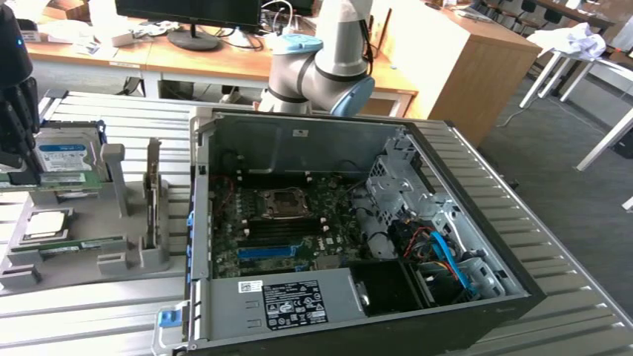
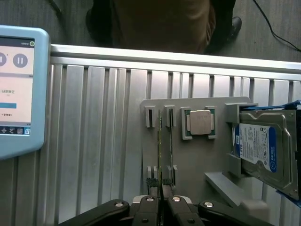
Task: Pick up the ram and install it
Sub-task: 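Pick up the ram and move it above insertion slot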
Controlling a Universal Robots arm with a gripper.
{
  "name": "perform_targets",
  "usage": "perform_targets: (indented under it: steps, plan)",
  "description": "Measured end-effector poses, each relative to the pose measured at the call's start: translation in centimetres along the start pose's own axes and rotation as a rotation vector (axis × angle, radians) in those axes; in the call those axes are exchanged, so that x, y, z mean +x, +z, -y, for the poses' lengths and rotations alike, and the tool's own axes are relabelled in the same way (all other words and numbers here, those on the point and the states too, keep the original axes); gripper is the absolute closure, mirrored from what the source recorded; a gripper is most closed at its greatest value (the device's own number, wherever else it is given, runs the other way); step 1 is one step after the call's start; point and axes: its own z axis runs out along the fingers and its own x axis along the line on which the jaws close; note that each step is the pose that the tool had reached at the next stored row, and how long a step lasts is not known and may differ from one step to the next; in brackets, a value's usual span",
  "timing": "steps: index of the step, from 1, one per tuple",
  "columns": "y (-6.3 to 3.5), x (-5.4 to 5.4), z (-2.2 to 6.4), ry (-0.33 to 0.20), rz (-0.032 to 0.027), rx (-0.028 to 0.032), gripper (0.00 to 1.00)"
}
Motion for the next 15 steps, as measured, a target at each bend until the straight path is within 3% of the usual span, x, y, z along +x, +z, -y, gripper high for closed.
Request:
perform_targets:
  steps: [15]
  plan:
    - [-1.27,0.0,-0.01,0.0,0.0,0.0,0.87]
